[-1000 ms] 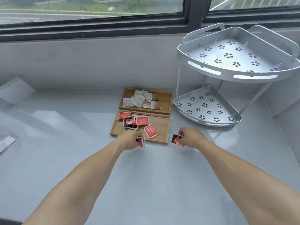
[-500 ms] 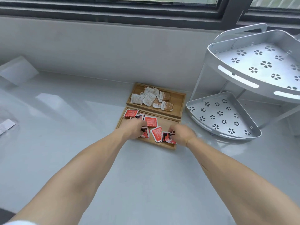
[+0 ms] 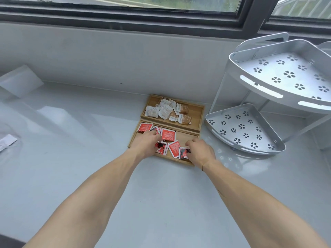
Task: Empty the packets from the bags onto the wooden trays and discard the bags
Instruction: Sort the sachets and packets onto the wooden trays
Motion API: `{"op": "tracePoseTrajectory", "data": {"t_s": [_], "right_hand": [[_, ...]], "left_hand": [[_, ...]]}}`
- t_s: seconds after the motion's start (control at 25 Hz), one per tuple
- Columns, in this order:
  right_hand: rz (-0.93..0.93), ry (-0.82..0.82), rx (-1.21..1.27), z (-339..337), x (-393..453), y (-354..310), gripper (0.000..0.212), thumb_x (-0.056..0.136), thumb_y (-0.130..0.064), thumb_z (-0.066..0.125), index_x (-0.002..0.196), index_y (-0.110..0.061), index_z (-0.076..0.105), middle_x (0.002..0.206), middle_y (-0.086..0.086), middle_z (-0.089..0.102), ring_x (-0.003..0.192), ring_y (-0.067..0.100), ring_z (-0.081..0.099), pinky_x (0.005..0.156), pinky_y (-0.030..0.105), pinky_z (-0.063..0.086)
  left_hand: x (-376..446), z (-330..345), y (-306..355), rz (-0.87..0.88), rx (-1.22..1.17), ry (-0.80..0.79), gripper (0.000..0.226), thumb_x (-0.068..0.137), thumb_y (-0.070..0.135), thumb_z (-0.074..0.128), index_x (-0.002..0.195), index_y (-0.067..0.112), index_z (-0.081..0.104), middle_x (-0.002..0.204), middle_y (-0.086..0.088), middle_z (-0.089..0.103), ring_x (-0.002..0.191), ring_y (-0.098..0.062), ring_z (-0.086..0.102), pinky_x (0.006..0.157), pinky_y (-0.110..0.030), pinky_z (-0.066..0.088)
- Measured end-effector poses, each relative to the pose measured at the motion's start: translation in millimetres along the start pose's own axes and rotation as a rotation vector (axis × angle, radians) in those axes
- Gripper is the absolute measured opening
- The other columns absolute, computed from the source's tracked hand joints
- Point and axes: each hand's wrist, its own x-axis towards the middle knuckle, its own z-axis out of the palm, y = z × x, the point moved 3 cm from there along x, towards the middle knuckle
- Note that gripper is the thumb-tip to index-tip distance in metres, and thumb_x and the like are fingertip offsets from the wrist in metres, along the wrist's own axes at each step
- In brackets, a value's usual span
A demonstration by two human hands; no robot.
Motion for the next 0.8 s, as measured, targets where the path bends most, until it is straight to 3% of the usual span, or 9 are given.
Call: {"op": "tracePoseTrajectory", "data": {"t_s": [0.4,0.52,0.8], "right_hand": [[0.041,-0.088,-0.050,-18,-61,-3,0.032,0.088,-0.036,0.050,0.116,-0.025,0.062,0.117,0.004,0.066,0.112,0.028,0.058,0.086,0.038,0.048],[0.116,-0.103,-0.004,-15,-87,7,0.038,0.090,-0.041,0.051,0.125,-0.029,0.058,0.125,0.001,0.060,0.120,0.023,0.053,0.094,0.037,0.044],[0.351,-0.060,0.111,-1,-164,34,0.038,0.091,-0.043,0.050,0.127,-0.031,0.056,0.130,-0.004,0.056,0.124,0.017,0.050,0.096,0.034,0.043]], "left_hand": [[-39,7,12,-0.014,-0.059,-0.217,0.041,0.091,0.046,0.051,0.125,0.024,0.058,0.125,-0.002,0.057,0.116,-0.023,0.053,0.080,-0.034,0.045],[-50,10,12,0.041,-0.057,-0.246,0.045,0.089,0.052,0.052,0.125,0.025,0.058,0.127,0.000,0.059,0.114,-0.022,0.055,0.089,-0.040,0.052],[-69,10,20,0.170,-0.067,-0.265,0.046,0.086,0.056,0.053,0.123,0.028,0.059,0.126,0.005,0.061,0.113,-0.019,0.057,0.090,-0.038,0.052]]}}
